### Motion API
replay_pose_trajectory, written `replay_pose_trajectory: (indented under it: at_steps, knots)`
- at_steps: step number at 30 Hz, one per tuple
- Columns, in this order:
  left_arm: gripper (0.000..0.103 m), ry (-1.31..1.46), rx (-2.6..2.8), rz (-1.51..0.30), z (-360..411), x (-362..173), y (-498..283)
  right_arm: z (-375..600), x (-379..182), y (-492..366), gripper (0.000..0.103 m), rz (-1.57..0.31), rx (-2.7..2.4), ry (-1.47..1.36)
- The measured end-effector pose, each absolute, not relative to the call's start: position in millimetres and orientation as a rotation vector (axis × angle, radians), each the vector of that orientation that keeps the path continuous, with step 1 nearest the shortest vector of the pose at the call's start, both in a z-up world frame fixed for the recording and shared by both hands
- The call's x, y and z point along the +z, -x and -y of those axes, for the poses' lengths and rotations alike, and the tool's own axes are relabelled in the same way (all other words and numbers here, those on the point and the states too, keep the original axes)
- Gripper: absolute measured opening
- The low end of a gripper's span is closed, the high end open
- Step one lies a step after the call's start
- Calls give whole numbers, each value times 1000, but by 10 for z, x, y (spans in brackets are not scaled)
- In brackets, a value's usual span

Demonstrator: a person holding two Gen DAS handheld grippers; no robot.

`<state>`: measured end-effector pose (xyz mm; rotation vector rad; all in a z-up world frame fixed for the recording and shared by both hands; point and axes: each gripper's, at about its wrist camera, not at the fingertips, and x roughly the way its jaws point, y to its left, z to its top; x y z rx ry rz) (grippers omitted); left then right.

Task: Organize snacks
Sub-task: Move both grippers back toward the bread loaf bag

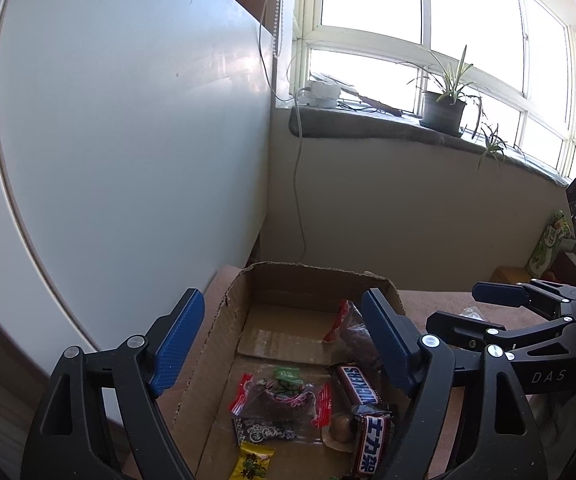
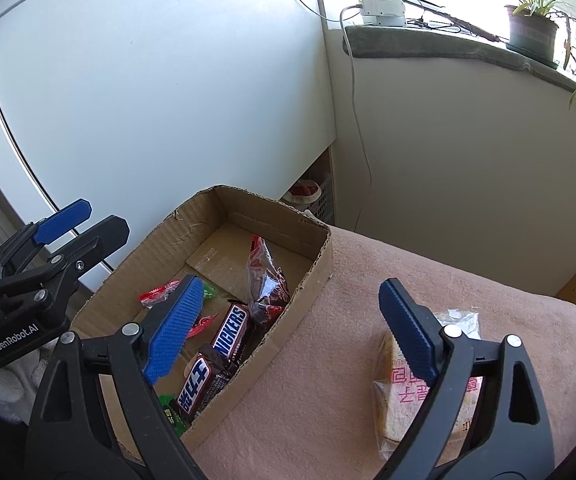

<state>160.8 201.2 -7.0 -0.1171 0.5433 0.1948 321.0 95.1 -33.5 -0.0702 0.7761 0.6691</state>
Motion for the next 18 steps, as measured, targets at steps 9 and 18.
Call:
replay_pose_trajectory:
  at_steps: [9,18]
  knots:
    - [81,119,160,-534,-1813,-43,-1607,-668,-249,-3186,92,-755,654,37]
    - [81,164,30,-552,-1455,-50,-1664,-117,-247,-3228,92,-748,611,-16]
